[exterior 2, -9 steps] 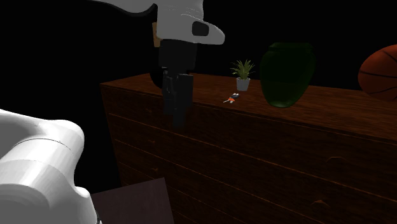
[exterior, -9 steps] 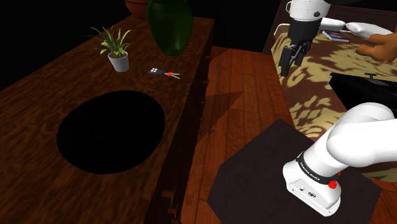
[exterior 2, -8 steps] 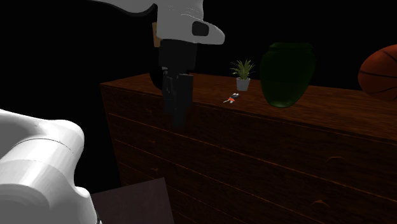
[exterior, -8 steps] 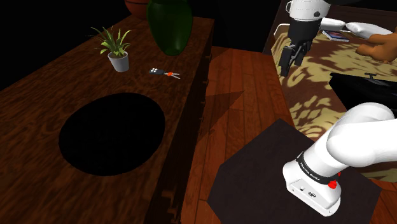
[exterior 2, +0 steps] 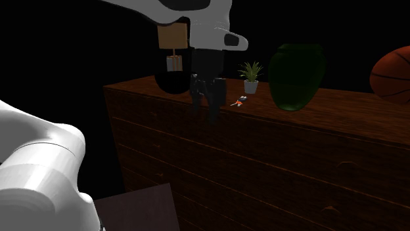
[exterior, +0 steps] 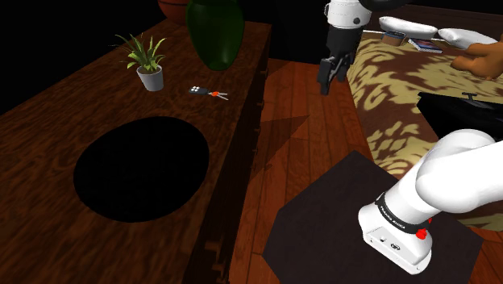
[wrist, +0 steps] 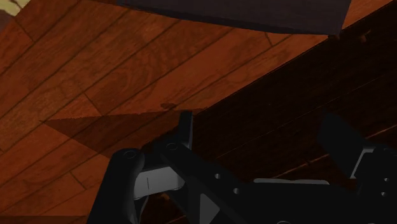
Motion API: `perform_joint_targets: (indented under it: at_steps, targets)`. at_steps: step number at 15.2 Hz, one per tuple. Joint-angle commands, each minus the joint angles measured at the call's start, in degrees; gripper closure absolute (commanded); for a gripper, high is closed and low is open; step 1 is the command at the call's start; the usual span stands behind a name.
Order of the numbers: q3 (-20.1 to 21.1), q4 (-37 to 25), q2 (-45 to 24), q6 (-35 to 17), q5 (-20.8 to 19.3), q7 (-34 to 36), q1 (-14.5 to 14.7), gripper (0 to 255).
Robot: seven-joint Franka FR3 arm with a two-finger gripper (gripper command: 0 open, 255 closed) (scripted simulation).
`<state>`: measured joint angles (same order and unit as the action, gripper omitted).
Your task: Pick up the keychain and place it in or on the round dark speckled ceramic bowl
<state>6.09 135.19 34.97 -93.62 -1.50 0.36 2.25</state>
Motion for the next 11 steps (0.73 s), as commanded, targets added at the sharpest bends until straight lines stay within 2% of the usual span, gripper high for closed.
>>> perform_joint_targets:
  at_steps: [1, 11]
  targets:
    - [0.99, -1.87, -3.3, -2.3, 0.67, 0.35, 0.7, 0]
    - [5.91, -14.82, -20.74, -10.8, 1.4, 2.26, 3.43, 0]
